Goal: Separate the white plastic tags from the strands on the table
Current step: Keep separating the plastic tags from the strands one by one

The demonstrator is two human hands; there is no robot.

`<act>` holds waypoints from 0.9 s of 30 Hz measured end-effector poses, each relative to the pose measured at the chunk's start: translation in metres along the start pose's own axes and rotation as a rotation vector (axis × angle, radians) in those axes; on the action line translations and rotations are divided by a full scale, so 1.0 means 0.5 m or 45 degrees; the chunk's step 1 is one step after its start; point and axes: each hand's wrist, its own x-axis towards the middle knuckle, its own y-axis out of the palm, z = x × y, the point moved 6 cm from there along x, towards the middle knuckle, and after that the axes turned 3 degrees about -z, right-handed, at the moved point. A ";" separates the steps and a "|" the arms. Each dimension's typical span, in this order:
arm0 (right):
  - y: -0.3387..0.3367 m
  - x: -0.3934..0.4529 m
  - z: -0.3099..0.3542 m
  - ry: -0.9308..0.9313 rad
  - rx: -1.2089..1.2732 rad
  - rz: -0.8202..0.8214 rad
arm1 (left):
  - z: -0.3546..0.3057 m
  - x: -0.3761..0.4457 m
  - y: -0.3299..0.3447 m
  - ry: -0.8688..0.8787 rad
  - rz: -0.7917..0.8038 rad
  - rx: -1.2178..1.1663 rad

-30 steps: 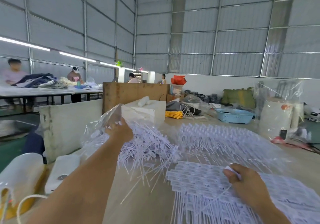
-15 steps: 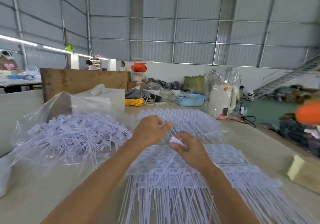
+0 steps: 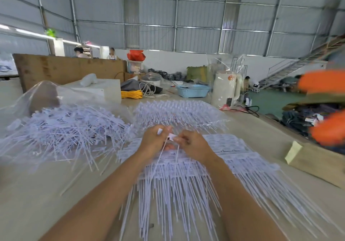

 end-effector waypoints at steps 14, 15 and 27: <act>-0.020 -0.009 0.000 0.048 0.105 -0.035 | -0.007 -0.017 0.035 0.021 0.100 0.010; -0.019 -0.009 0.002 0.068 0.154 -0.016 | -0.008 -0.016 0.035 0.056 0.111 0.026; -0.018 -0.006 0.007 -0.001 0.054 -0.040 | 0.006 -0.006 0.033 0.127 0.085 0.031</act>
